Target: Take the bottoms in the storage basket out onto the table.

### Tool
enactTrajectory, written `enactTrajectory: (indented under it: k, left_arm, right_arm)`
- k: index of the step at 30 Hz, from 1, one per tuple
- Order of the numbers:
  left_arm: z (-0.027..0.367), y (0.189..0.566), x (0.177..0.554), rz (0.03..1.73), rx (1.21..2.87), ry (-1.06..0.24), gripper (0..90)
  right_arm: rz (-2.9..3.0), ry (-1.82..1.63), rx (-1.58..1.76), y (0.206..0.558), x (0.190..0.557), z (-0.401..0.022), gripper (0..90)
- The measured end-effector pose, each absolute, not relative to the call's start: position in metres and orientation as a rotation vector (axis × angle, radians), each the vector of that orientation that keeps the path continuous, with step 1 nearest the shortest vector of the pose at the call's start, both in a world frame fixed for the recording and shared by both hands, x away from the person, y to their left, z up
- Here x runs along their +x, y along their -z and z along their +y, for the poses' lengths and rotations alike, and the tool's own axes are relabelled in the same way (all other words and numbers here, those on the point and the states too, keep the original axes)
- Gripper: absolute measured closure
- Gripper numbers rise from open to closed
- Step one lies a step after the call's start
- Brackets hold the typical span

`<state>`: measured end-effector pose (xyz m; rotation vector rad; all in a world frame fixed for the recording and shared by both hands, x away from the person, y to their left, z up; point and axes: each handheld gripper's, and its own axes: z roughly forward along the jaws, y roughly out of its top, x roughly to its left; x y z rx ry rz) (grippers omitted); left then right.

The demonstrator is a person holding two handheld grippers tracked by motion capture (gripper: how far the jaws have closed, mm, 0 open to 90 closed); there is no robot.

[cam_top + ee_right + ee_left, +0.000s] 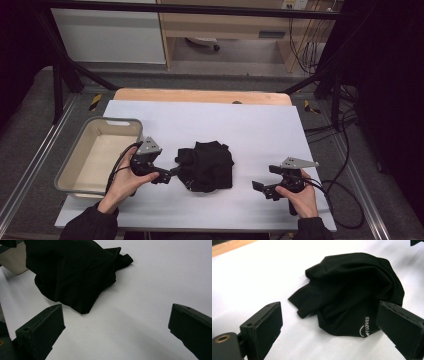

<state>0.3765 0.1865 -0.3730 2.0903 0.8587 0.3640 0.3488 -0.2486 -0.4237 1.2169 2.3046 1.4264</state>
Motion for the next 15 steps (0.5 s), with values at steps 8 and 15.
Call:
enactTrajectory:
  k: [8,15]
  left_arm:
    - [0.201,0.367,0.375,0.877,2.06,-0.39,6.3]
    - [0.212,0.365,0.374,0.89,2.047,-0.416,6.2]
  right_arm:
    - [2.307,-1.426,1.213,0.424,0.349,-0.249,0.9]
    - [2.305,-1.426,1.217,0.424,0.349,-0.249,0.9]
